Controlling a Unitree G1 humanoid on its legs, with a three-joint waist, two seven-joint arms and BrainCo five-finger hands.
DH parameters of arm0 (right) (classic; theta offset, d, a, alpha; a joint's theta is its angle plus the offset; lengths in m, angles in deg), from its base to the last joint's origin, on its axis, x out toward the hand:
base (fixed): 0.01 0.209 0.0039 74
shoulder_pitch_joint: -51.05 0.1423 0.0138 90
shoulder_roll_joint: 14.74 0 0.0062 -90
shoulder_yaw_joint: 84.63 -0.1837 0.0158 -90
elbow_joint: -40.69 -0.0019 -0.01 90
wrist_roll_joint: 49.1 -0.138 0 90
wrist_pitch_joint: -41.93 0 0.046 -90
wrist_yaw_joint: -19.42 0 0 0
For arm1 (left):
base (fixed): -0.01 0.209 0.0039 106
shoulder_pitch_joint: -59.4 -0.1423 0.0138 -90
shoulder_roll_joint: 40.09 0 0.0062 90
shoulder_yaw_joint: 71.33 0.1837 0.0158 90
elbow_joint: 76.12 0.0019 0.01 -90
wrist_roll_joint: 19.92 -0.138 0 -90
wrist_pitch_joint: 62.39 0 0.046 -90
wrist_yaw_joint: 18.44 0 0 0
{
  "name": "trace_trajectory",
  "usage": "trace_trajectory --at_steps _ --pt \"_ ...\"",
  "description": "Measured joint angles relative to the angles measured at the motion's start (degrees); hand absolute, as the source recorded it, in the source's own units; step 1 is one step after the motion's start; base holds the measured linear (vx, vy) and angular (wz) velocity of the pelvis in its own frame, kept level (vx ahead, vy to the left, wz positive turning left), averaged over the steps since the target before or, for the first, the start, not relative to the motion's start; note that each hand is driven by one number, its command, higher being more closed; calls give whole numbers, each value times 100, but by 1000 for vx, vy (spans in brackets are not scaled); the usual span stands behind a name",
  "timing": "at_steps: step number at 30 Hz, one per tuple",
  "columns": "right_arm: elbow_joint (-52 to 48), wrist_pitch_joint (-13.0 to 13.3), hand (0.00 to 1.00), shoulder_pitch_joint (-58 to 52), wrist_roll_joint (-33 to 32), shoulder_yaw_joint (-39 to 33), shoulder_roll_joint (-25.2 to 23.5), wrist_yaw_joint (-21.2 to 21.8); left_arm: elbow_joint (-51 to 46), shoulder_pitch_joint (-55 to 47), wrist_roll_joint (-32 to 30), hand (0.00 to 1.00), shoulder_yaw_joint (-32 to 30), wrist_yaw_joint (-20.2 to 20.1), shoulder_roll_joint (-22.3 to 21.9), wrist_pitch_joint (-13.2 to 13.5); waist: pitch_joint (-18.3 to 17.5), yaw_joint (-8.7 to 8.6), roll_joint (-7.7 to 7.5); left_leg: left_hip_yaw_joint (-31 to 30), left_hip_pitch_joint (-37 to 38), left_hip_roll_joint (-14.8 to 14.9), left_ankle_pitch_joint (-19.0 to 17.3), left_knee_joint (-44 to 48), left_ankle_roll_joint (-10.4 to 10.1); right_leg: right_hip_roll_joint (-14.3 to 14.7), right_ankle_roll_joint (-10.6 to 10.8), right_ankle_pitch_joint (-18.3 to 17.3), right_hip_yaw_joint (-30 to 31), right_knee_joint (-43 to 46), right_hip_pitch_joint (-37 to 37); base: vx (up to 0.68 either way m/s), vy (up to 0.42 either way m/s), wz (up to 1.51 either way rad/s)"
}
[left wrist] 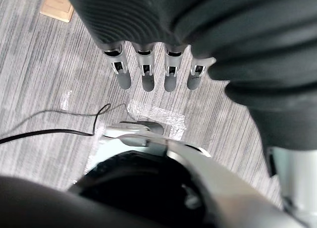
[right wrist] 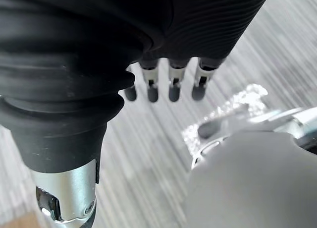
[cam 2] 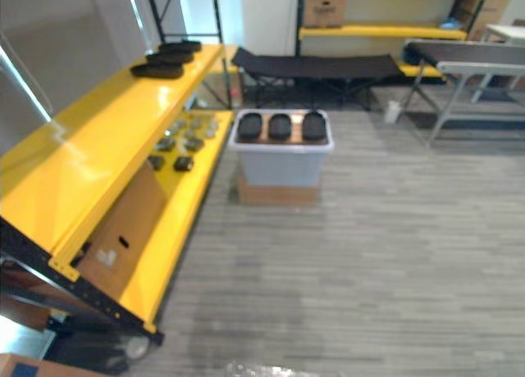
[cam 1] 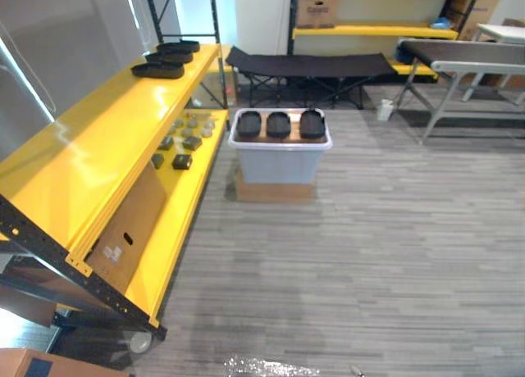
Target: Walk over and take plastic housings, then place them on the shelf
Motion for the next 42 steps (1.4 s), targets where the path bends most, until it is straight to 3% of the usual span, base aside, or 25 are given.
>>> trace_trajectory --at_steps 11,27,42 --pt "24 -62 0 526 -113 -174 -202 -3 47 177 49 0 2 2 44 212 247 -5 -41 40 319 -89 113 -289 6 -53 227 -9 -197 -90 226 49 5 3" --pt "69 -117 0 503 -115 -119 -181 -2 56 170 26 0 6 33 21 239 316 -28 -47 66 311 -177 115 -337 1 -147 193 -17 -317 -181 239 -63 1 0" --pt "182 -31 0 577 140 -45 -187 5 47 216 -17 0 85 46 105 604 432 -21 -177 63 246 -204 122 -333 13 -152 188 36 -333 -214 242 -9 -4 0"
